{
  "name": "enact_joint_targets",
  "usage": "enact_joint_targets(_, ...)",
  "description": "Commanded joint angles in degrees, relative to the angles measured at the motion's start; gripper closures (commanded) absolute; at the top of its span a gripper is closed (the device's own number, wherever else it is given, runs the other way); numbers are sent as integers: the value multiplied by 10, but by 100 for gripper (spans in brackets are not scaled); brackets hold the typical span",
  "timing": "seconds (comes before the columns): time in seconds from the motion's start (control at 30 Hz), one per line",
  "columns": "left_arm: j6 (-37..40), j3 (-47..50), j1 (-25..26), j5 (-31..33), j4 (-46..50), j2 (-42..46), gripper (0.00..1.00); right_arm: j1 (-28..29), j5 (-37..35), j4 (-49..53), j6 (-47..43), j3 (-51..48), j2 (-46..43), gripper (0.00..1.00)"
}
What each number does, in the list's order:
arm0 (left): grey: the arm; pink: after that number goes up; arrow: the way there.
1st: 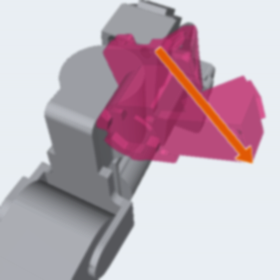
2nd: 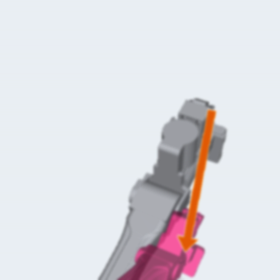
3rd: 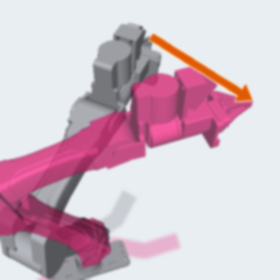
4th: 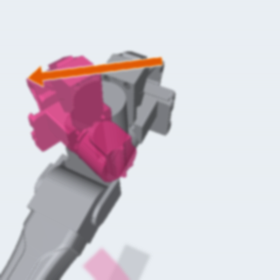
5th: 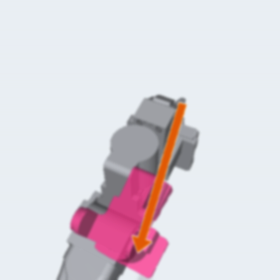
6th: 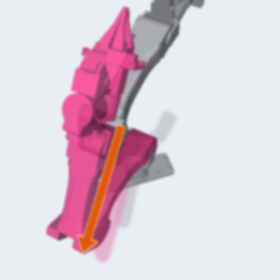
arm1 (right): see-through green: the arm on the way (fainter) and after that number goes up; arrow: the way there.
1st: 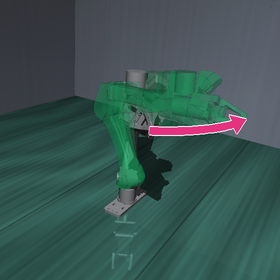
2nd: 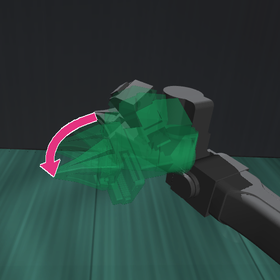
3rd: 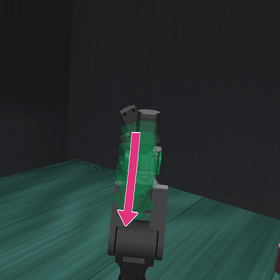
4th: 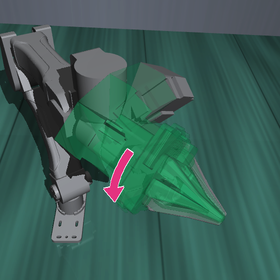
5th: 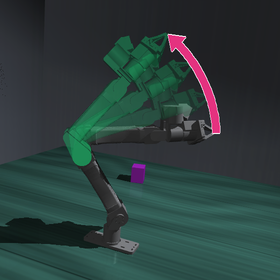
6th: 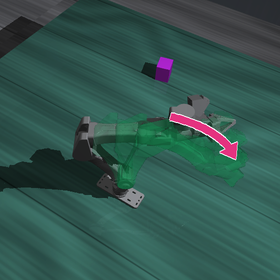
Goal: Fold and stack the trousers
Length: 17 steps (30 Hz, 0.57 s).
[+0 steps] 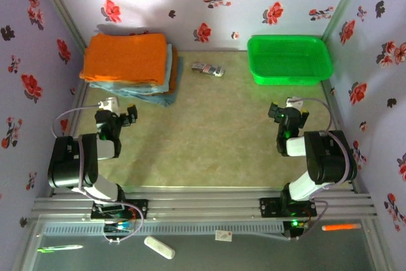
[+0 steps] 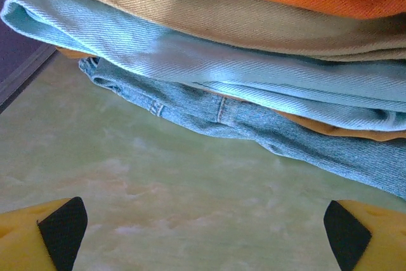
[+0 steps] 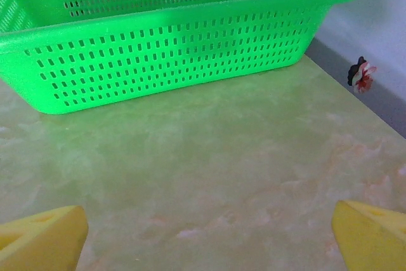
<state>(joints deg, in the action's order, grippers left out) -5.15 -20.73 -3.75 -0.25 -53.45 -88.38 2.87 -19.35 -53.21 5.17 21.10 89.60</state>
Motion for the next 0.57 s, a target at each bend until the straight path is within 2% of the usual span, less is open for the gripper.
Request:
enact_joint_targets(0.0, 19, -6, 3, -1, 7, 3, 0, -1, -16, 4, 11, -1, -4, 1)
enact_joint_targets(0.53, 30, -21, 16, 3, 36, 1, 0, -1, -17, 7, 12, 2, -4, 1)
